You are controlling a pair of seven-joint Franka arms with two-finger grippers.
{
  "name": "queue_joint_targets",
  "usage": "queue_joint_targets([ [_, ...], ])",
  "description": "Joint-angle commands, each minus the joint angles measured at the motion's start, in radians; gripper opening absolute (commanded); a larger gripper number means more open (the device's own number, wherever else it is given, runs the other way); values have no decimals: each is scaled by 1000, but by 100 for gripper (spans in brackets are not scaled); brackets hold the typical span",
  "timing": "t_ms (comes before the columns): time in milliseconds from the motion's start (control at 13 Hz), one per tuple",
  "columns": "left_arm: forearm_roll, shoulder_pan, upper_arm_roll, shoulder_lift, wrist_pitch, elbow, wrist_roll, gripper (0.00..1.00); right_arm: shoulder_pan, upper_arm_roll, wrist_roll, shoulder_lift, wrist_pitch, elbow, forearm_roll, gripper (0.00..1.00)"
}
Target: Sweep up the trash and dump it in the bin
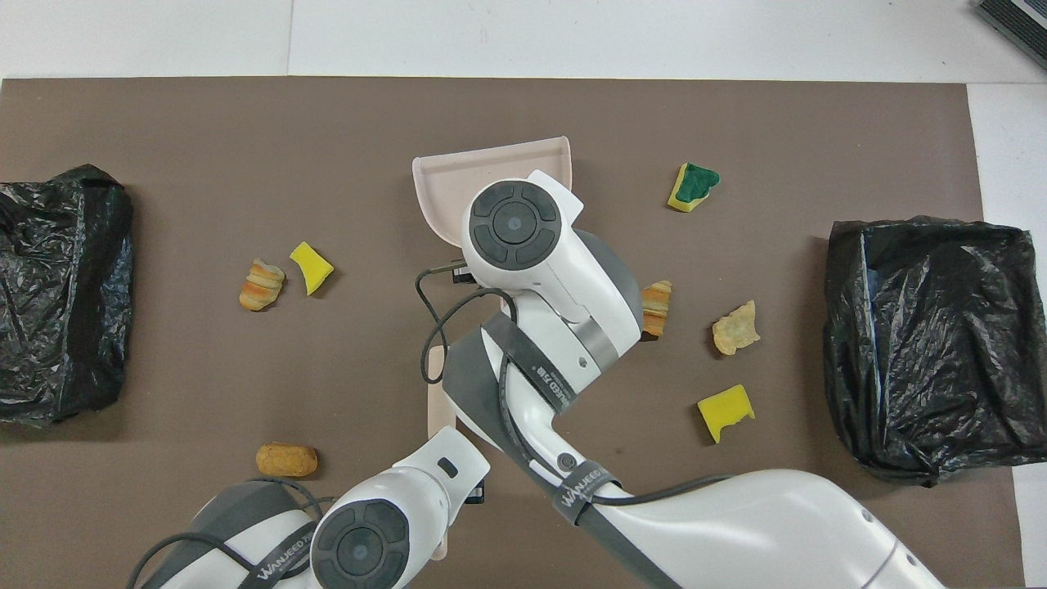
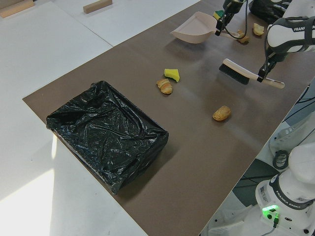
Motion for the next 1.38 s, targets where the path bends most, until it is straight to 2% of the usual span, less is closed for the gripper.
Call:
queue_joint_targets([
  [0, 9, 22, -7, -11, -18, 2, 9, 0, -21, 10, -215, -170, 5, -200, 0, 0],
  [230, 9, 23, -7, 9, 43, -25, 9, 0, -44, 10, -575, -210, -91, -237, 28, 0],
  [461, 9, 43, -7, 44, 88, -34, 9, 0, -110, 10, -892, -207, -93, -234, 37, 0],
  [538, 9, 43, -7, 58, 109, -39, 9, 6, -142, 10, -981, -208, -93, -228, 37, 0],
  [614, 9, 45, -7, 61, 119, -39, 11, 17, -170, 10, -1053, -213, -96, -227, 37, 0],
  [691, 9, 53, -7, 64, 119, -38, 11, 44, -194, 10, -1127, -224, -104, -227, 39, 0],
  [768, 9, 54, -7, 64, 119, -38, 12, 52, -201, 10, -1199, -224, -109, -227, 40, 0],
  [1075, 9, 71, -9, 64, 112, -39, 43, 56, -213, 8, -1455, -225, -115, -233, 42, 0],
  [1229, 7, 71, -9, 62, 108, -42, 40, 54, -208, 7, -1477, -236, -141, -239, 34, 0],
  [1306, 7, 70, -10, 61, 106, -45, 20, 37, -207, 8, -1483, -235, -144, -240, 34, 0],
])
